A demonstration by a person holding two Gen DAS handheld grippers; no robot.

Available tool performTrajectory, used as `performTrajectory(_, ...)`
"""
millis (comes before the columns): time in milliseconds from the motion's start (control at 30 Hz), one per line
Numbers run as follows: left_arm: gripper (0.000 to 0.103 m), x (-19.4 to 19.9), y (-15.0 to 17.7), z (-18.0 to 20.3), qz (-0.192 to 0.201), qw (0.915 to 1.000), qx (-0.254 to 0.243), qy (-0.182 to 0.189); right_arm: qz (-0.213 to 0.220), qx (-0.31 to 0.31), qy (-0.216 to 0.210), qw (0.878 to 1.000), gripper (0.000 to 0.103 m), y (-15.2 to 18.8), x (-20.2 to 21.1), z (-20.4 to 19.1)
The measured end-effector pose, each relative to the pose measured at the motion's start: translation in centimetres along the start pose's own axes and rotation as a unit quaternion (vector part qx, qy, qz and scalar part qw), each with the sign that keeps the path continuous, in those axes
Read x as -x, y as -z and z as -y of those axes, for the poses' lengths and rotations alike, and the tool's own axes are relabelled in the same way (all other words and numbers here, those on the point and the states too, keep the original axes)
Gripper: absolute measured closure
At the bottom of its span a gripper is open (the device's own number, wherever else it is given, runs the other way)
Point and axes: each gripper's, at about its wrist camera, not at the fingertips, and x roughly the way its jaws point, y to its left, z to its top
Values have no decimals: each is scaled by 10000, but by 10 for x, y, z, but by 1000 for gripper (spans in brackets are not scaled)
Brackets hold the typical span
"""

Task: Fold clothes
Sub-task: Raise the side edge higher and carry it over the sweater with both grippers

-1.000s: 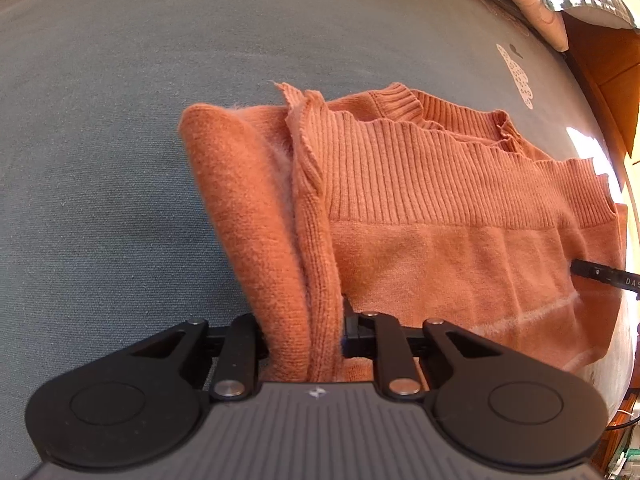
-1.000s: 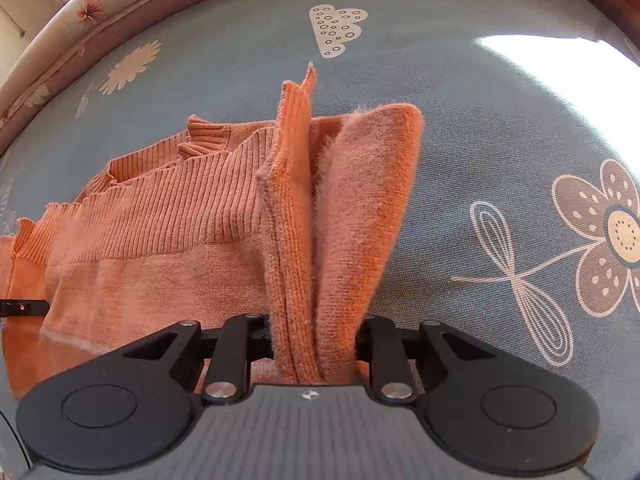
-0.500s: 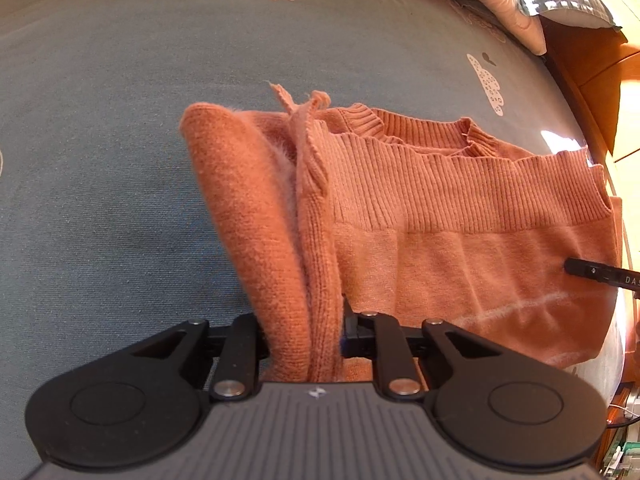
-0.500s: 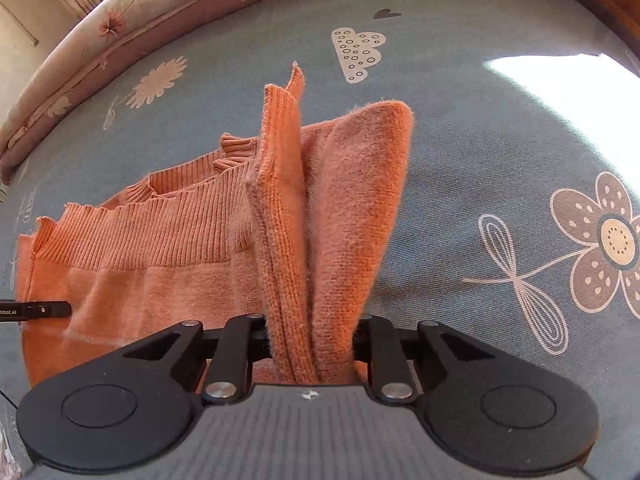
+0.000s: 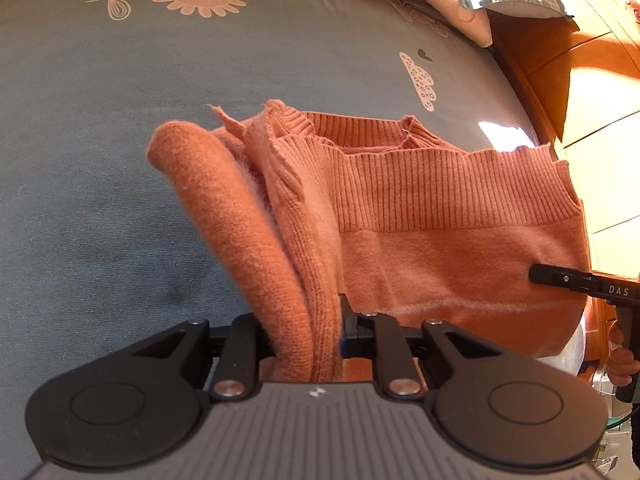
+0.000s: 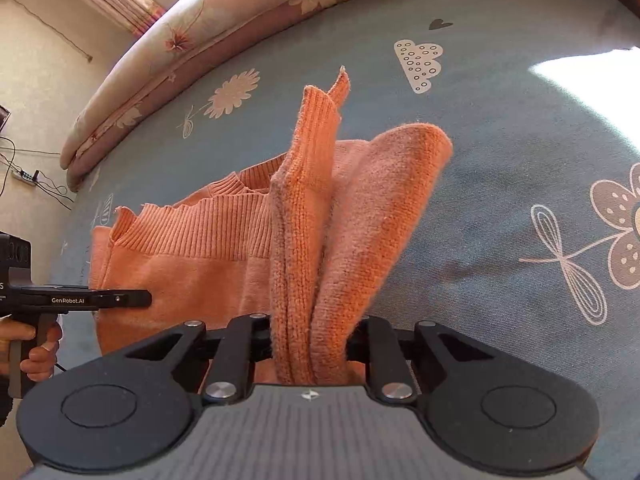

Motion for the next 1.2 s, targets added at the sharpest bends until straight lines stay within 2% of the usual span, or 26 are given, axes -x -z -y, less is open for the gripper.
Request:
performTrajectory(300, 86, 1, -2, 41, -213, 9983, -503, 198, -40, 173, -237, 9996, 84, 16, 33, -14)
performTrajectory(533, 86, -5, 0, 80, -441, 9941, -927, 364, -27, 11, -299, 9995, 84, 41, 67, -12)
performTrajectory(833, 87, -18, -1, 159, -708, 9839, -1488, 692, 329, -508, -184, 9980, 84, 71, 124, 28)
performTrajectory(1200, 87, -67, -24, 275, -1019, 9654, -2114, 1136, 925, -1159, 27, 9889, 84, 97, 194, 91)
